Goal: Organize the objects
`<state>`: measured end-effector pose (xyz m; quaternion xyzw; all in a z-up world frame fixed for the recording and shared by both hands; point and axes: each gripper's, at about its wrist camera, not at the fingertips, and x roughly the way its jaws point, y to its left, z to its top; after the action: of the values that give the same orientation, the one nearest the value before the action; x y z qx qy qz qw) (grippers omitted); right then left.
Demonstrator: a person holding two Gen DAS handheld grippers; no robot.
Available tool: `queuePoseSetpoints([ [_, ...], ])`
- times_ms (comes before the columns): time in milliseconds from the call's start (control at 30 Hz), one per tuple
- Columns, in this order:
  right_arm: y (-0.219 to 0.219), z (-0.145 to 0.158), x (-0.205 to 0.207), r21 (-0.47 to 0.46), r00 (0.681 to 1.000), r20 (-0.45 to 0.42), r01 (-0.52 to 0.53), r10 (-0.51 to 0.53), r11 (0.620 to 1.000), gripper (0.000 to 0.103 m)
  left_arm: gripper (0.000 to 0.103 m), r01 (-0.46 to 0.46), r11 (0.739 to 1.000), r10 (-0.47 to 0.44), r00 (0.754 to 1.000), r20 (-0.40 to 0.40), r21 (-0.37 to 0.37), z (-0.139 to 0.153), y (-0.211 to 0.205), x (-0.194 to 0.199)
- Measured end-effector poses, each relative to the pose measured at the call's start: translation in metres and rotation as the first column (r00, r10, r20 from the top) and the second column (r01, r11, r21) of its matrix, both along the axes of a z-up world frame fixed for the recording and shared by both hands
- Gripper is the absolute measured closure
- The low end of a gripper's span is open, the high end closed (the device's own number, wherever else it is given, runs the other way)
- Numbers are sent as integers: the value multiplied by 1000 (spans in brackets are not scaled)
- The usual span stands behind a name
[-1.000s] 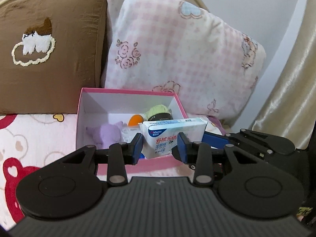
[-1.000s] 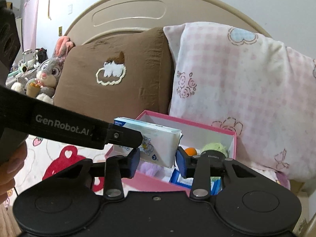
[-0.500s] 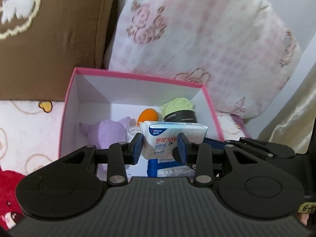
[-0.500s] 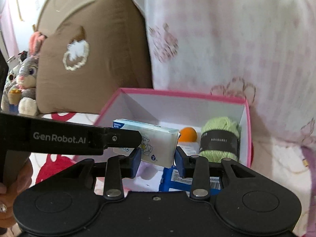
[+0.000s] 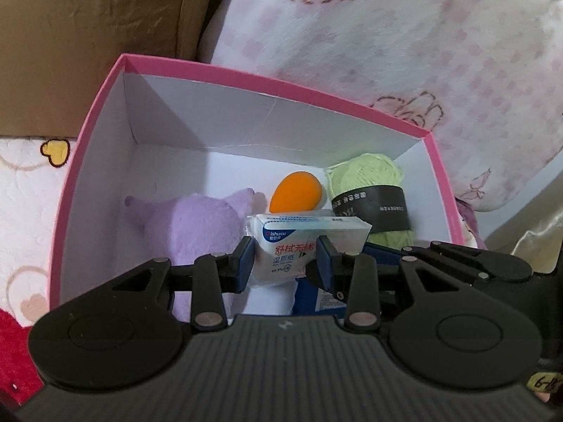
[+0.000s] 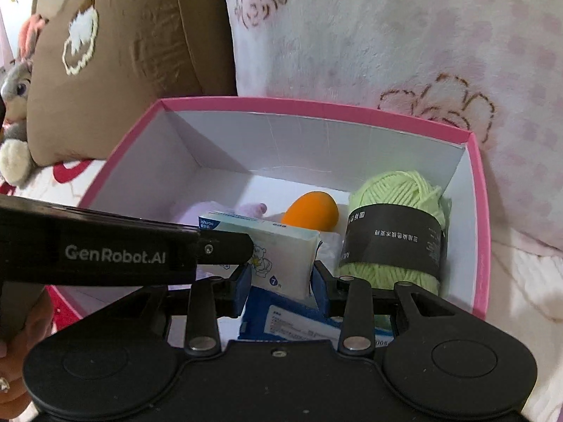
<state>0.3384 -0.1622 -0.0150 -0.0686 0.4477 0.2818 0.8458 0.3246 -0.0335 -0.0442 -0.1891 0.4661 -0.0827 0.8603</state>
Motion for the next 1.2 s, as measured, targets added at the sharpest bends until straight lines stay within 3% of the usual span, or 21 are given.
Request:
queuePoseSetpoints([
  [233, 4, -8, 9, -34, 1000, -22, 13, -14, 999, 60, 67, 5, 1000, -5, 1000, -2, 17, -10, -6, 9],
  [367, 8, -11, 11, -58, 1000, -24, 11, -13, 998, 57, 63, 7, 997, -7, 1000, 3, 78, -13, -15, 12],
  [500, 7, -8, 3, -63, 1000, 15, 9, -8, 998, 57, 61, 0, 999, 0, 1000, 3, 55, -8, -10, 9],
  [633, -1, 2, -11, -40, 998, 64, -1, 4, 999, 49, 55, 3, 996, -6, 999, 39, 87, 7, -5, -4],
  [767, -6, 18, -24, -10, 995, 98, -2, 3, 1000, 49, 53, 11, 988, -21, 998, 65, 152, 26, -3, -21],
  [1100, -16, 67, -76, 32, 983, 180, -39, 33, 999, 47, 48, 58, 981, -67, 997, 46, 184, 75, 7, -69],
  [1200, -22, 82, -97, 33, 978, 204, -53, 45, 998, 47, 48, 66, 968, -83, 995, 62, 241, 93, 6, -90],
])
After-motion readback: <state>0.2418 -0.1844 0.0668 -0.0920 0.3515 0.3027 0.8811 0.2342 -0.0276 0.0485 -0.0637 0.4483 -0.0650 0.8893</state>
